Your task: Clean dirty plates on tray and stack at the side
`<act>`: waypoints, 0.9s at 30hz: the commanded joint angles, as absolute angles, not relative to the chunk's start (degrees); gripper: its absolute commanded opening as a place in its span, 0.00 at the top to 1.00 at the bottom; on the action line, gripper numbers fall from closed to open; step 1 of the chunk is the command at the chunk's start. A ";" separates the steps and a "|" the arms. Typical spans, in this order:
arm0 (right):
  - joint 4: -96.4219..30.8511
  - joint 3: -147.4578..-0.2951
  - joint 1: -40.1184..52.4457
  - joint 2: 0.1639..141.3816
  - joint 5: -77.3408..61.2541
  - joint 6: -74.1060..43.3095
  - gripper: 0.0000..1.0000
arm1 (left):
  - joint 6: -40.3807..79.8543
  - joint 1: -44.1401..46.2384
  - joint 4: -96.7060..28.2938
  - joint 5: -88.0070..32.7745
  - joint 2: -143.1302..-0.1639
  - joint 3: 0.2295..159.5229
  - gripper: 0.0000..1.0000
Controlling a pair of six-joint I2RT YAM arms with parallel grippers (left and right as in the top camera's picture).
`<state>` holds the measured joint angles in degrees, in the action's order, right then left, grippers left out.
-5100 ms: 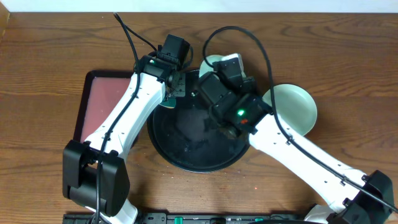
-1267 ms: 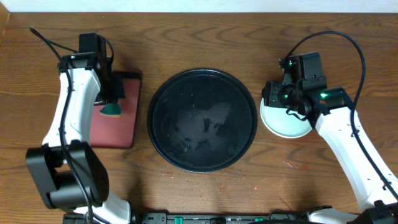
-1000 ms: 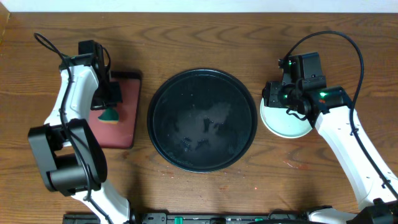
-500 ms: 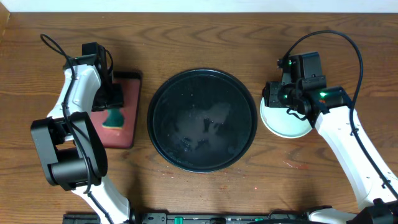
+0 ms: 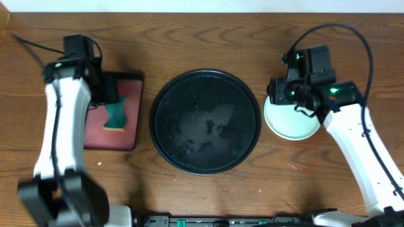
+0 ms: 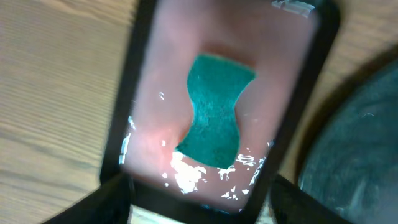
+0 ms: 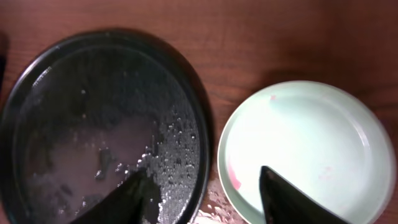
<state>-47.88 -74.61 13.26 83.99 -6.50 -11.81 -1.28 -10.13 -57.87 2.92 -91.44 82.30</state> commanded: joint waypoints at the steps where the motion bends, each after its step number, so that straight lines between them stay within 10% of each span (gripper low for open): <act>1: -50.19 -81.65 13.43 83.81 -4.45 -9.74 0.35 | -0.16 -10.33 -58.19 1.91 -85.52 84.29 0.26; 5: -55.57 -89.89 13.43 83.15 -2.04 -9.72 0.01 | -0.19 -10.33 -58.22 1.93 -81.32 84.29 0.25; 27: -65.87 -100.77 13.43 59.70 0.21 -9.74 0.01 | -0.19 -10.33 -58.22 1.93 -79.72 84.25 0.24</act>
